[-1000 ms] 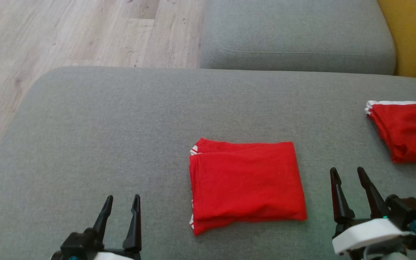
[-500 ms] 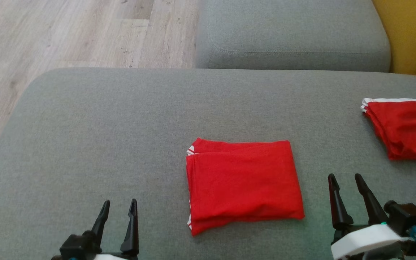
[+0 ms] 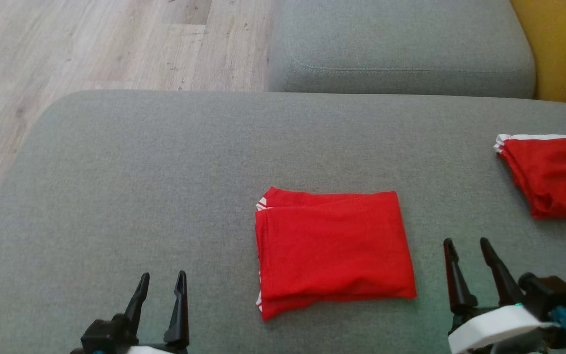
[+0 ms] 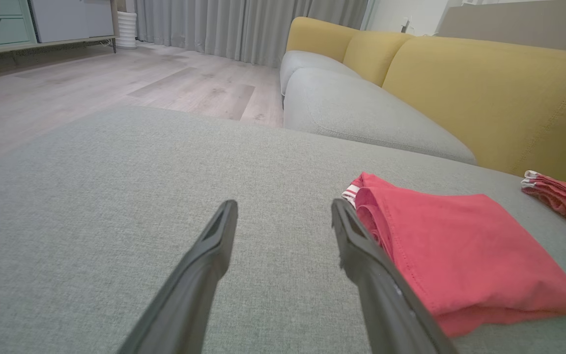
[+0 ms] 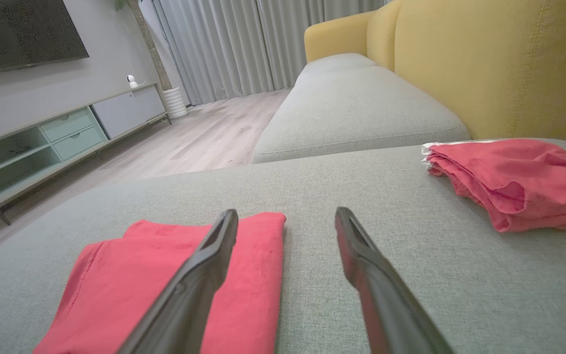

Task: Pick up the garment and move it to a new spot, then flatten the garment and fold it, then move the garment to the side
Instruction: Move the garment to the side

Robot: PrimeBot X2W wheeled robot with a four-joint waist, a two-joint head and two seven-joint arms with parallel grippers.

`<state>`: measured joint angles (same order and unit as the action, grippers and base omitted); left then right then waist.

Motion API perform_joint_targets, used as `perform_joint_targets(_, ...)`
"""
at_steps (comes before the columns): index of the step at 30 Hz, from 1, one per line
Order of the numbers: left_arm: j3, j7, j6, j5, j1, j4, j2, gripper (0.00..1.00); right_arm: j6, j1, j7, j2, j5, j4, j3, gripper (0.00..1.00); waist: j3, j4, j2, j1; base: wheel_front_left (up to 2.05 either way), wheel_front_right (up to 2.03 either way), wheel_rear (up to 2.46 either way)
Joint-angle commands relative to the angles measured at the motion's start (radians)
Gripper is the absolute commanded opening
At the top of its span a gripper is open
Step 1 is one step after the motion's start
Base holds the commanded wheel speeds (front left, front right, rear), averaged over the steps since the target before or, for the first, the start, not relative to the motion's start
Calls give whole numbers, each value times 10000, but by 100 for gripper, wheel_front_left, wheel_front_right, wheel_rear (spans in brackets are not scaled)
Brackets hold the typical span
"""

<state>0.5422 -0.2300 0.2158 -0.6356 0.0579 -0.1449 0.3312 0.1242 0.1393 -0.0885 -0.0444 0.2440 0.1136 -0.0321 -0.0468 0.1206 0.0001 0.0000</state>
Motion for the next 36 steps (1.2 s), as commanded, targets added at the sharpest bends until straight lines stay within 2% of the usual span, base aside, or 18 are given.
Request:
perform_joint_targets(1, -439, -115, 3, -42, -474, 270, 65, 100, 65, -313, 79, -58, -186, -265, -318, 100, 24, 30, -1, 0, 0, 0, 0)
perform_joint_targets(7, -416, -118, 11, 4, -613, 300, 71, 100, 65, -1155, 1046, -58, -770, 16, -283, 100, 155, 298, -1, 0, 0, 0, 0)
perform_joint_targets(8, -403, -114, 12, 33, -680, 335, 79, 100, 65, -1550, 1685, -58, -903, 276, -209, 100, 211, 473, -1, 0, 0, 0, 0)
perform_joint_targets(15, -358, -130, -3, 42, -814, 459, -15, 100, 65, -2673, 3830, -58, -1315, 1540, 315, 100, 522, 1330, -1, 0, 0, 0, 0)
perform_joint_targets(23, -408, -197, -49, 34, -886, 460, -164, 100, 65, -3164, 4989, -58, -1246, 2783, 800, 100, 942, 2120, -1, 0, 0, 0, 0)
perform_joint_targets(28, -466, -242, -89, 73, -872, 460, -233, 100, 65, -3505, 5257, -58, -1317, 3449, 1094, 100, 1169, 2274, -1, 0, 0, 0, 0)
perform_joint_targets(29, -483, -249, -93, 84, -875, 458, -245, 100, 65, -3575, 5300, -58, -1255, 3552, 1081, 76, 1212, 2261, -1, 0, 0, 0, 0)
perform_joint_targets(31, -484, -260, -119, 120, -895, 451, -269, 100, 65, -3712, 5341, -58, -1126, 3719, 1017, 5, 1301, 2174, -1, 0, 0, 0, 0)
perform_joint_targets(32, -482, -264, -144, 135, -913, 445, -277, 100, 65, -3789, 5324, -58, -1117, 3763, 967, 0, 1348, 2094, -1, 0, 0, 0, 0)
perform_joint_targets(36, -434, -277, -192, 251, -1006, 488, -310, 100, 65, -4173, 4980, -58, -1049, 3797, 903, 0, 1525, 1591, -1, 0, 0, 0, 0)
